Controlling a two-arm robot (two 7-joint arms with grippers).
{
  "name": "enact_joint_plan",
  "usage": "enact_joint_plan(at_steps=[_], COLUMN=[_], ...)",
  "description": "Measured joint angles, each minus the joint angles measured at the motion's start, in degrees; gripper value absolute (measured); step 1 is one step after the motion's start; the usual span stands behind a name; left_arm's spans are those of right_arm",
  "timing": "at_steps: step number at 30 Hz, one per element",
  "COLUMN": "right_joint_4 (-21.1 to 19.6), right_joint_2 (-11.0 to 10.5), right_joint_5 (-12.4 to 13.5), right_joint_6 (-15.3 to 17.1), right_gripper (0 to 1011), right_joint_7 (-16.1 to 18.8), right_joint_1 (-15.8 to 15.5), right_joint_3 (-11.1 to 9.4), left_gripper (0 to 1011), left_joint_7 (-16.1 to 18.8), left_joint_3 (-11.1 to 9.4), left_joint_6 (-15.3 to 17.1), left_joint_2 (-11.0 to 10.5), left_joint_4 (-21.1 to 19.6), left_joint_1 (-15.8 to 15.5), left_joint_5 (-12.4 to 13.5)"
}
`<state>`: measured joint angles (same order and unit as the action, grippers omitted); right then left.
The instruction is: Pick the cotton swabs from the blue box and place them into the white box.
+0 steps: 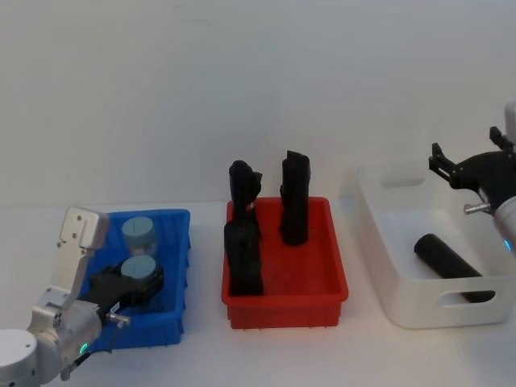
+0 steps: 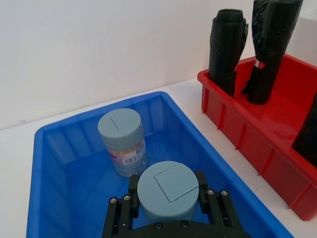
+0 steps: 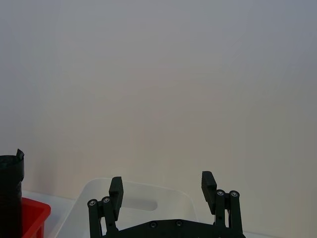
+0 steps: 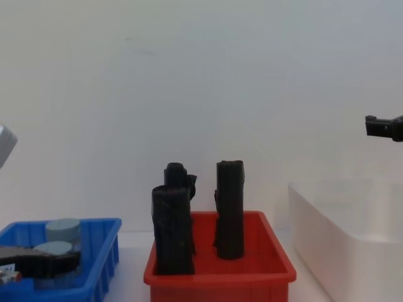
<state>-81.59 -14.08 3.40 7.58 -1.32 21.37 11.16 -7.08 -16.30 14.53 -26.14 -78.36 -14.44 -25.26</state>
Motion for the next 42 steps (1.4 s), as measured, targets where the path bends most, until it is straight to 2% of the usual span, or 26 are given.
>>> enact_joint_plan(at_steps=[10, 26, 35, 42], right_joint_4=[0.0, 0.2, 0.3, -0.3], right_joint_2=[0.0, 0.0, -0.2, -0.7], right_joint_5=[0.0, -0.5, -1.6, -2.3], right_joint_6=[0.0, -0.8, -4.0, -7.0], right_gripper=[1001, 1002, 1001, 1002], right_joint_7=[0.0, 0.8, 4.5, 9.1], right_joint_1=[0.0, 0.0, -0.5, -1.3], right_joint_3=[0.0, 0.1, 0.6, 1.0], left_gripper=[669, 669, 669, 669], left_joint_7=[0.8, 1.3, -0.9, -3.5], left_joint_3=[0.3, 0.7, 0.6, 0.3], left_joint_6=[-0.5, -4.1, -7.9, -11.0], left_joint_2=[-0.3, -0.5, 0.4, 1.5], left_joint_4=[-3.7, -12.0, -15.5, -17.2], left_joint_1=[0.2, -0.4, -2.1, -4.0], left_joint_5=[0.8, 4.5, 7.3, 9.1])
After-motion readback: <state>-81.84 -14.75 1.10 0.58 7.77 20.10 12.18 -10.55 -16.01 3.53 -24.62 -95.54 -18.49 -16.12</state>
